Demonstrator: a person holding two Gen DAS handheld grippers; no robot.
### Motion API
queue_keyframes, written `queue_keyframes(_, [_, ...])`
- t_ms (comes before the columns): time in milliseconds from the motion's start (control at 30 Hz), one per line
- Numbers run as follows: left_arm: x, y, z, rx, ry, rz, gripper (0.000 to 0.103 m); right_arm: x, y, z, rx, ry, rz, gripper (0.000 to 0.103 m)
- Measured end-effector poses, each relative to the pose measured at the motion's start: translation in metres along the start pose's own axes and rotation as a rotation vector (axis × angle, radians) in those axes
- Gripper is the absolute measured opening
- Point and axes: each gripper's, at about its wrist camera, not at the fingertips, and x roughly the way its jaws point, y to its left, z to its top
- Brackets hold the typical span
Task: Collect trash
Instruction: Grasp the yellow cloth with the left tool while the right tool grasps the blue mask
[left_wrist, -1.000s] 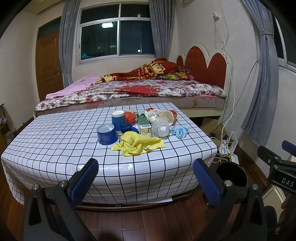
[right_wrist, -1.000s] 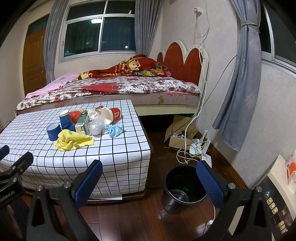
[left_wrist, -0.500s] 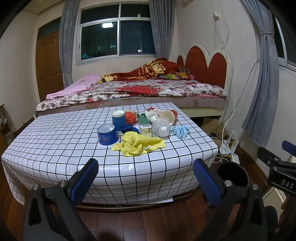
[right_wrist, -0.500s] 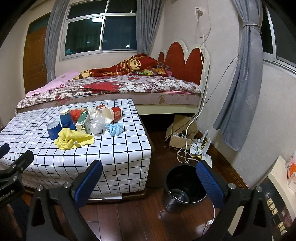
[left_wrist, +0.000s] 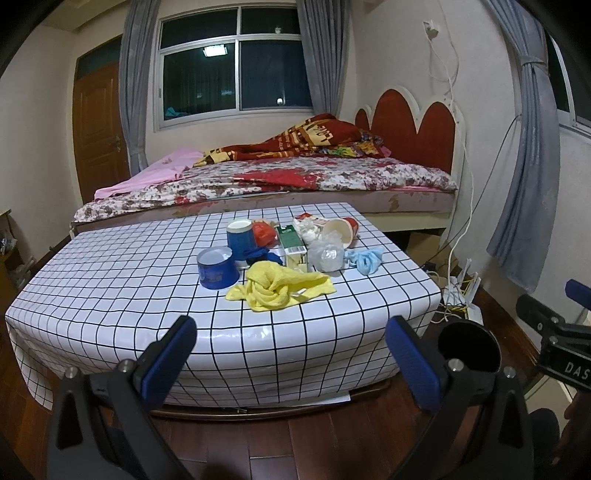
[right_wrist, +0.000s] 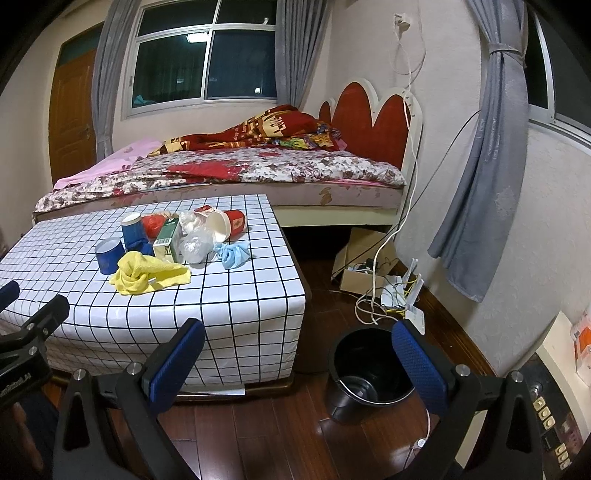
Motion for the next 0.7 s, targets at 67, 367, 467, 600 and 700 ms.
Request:
queue_keyframes(67, [0.004,0.005,0.000,-0.008,-0.002,0.007,0.102,0.004,0.000,-0.001,-0.011,0.004,0.020,0.102])
queue_keyframes(367, [0.059,0.026,-0.002,0.014,0.056,0.050,0.102,0.047,0.007,0.003,-0.063,0.013,0.167,0.102])
queue_keyframes(467, [0.091,0.034,-0.003,0.003,0.083,0.080,0.102,0.077,0.019,0.010,-0.084,0.047,0.206,0.102])
queue_keyframes(600, [0.129,0.042,0.000,-0.030,0.106,0.096,0.102,0.123,0.029,0.021,-0.074,0.086,0.268,0.102])
queue_keyframes(700, [0.158,0.044,0.003,-0.046,0.133,0.086,0.102,0.159,0.034,0.029,-0.048,0.092,0.283,0.102])
